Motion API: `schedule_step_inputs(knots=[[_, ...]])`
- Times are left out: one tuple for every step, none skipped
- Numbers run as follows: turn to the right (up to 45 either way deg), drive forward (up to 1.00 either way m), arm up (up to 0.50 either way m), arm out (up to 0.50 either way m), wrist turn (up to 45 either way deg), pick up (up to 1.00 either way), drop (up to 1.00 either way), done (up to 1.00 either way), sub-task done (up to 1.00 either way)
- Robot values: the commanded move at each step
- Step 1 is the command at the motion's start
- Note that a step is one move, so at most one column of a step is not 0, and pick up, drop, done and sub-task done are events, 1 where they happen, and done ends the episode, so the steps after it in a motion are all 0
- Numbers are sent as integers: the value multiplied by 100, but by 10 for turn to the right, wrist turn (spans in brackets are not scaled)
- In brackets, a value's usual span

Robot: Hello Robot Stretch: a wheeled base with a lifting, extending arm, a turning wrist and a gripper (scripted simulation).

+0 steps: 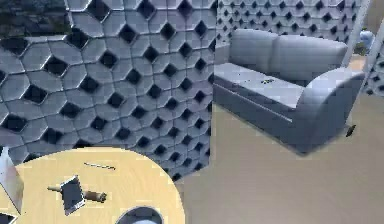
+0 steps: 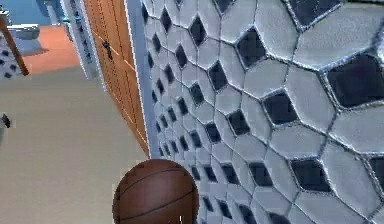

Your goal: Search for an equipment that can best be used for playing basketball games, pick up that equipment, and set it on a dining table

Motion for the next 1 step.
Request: schedule_step_inputs(knots=[[-450, 0, 0, 0, 0, 0, 0, 0, 0]])
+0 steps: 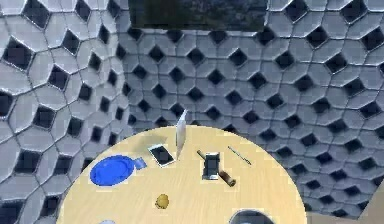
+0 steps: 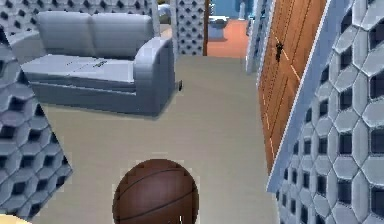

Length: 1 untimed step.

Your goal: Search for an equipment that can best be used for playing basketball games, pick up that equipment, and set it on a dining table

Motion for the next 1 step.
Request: schedule_step_inputs(knots=[[-450, 0, 0, 0, 0, 0, 0, 0, 0]])
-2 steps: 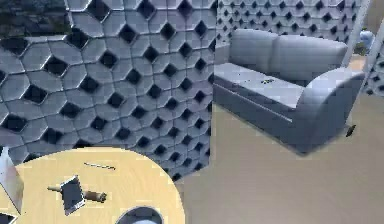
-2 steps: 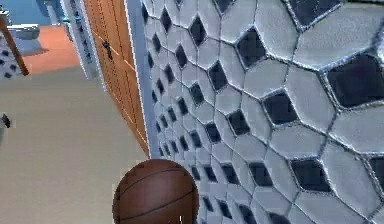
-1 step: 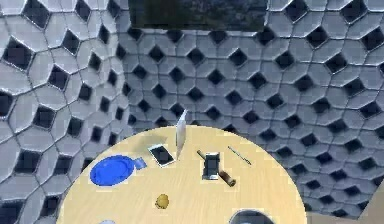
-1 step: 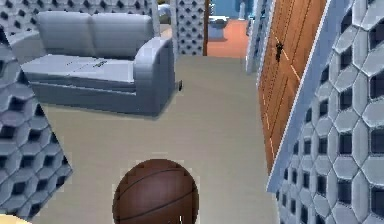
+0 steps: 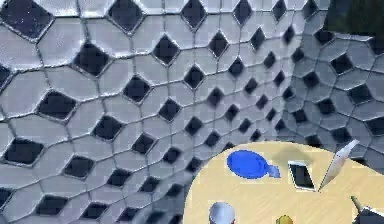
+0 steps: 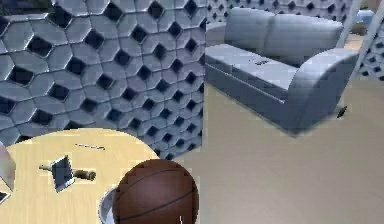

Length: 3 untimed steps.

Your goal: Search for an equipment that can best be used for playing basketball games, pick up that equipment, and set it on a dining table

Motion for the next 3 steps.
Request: schedule_step_inputs(knots=[[-330, 0, 0, 0, 0, 0, 0, 0, 0], [0, 5, 0, 0, 0, 0, 0, 0, 0], [450, 0, 0, 0, 0, 0, 0, 0, 0]])
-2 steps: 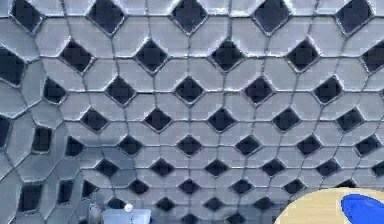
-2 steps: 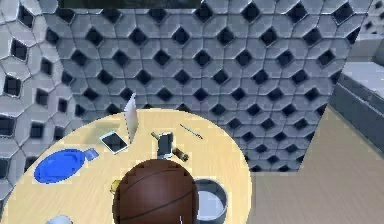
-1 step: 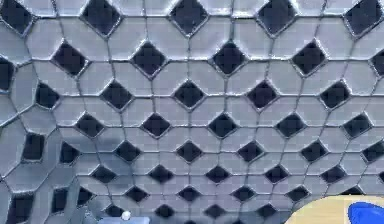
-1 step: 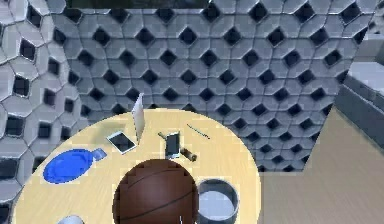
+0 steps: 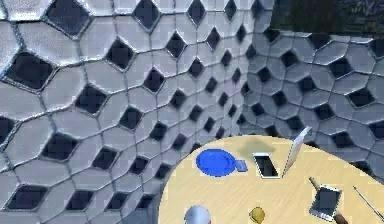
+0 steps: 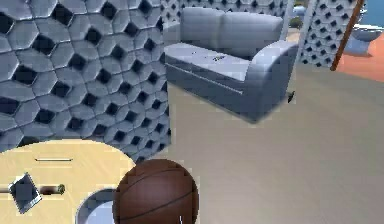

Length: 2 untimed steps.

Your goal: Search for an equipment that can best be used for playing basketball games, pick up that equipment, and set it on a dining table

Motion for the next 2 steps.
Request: schedule_step_inputs(knots=[[450, 0, 0, 0, 0, 0, 0, 0, 0], [450, 0, 0, 0, 0, 0, 0, 0, 0]])
